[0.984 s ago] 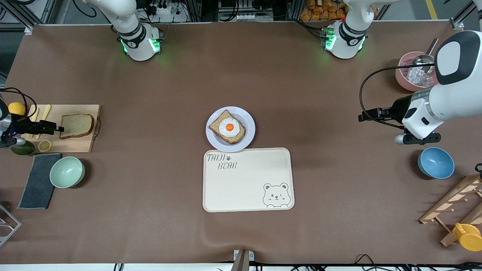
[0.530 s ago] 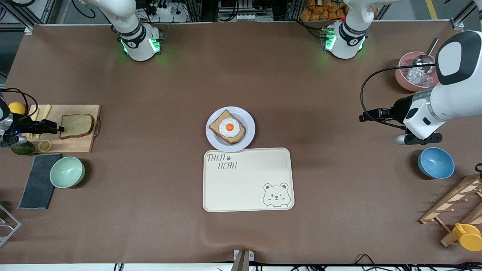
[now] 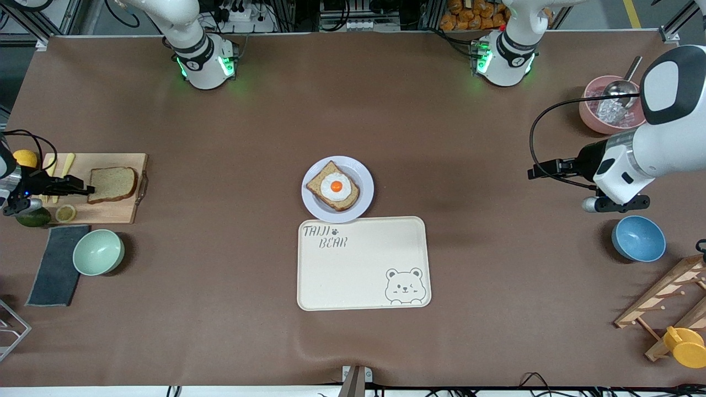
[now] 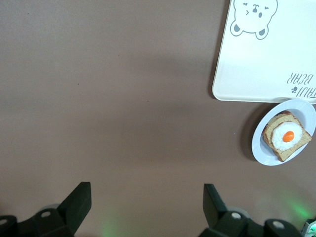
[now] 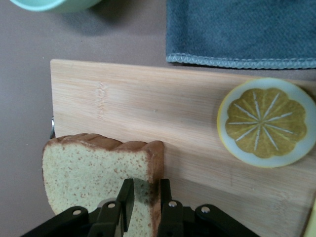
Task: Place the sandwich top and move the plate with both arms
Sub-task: 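Lower the open right gripper around the bread slice's crust edge, then close the right gripper on the bread slice and lift it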
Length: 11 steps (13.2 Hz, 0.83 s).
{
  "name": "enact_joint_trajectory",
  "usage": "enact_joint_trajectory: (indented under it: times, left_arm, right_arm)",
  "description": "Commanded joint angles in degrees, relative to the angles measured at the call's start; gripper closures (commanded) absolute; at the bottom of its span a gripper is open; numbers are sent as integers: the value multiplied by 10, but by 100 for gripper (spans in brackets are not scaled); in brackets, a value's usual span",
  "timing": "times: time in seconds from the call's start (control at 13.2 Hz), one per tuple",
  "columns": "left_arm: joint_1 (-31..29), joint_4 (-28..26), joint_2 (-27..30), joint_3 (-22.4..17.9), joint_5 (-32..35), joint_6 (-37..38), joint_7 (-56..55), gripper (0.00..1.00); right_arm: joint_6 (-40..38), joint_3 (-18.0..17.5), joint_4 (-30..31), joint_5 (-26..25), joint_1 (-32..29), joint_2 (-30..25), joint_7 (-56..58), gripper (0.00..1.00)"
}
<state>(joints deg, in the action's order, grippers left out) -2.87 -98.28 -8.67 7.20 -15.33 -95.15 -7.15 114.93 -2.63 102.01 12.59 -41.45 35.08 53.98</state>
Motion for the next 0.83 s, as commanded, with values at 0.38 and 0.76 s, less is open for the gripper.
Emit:
enact_joint_trajectory:
  times: [0.38,0.76]
  left_arm:
    - [-1,0,1,1,-10,-6,-1,0]
    - [-1,0,1,1,-10,-12,-1,0]
  right_arm:
    - [7,-11,2,12,-13,4,45,100]
    - [-16,-16,-8,19,-6,-4,36,100]
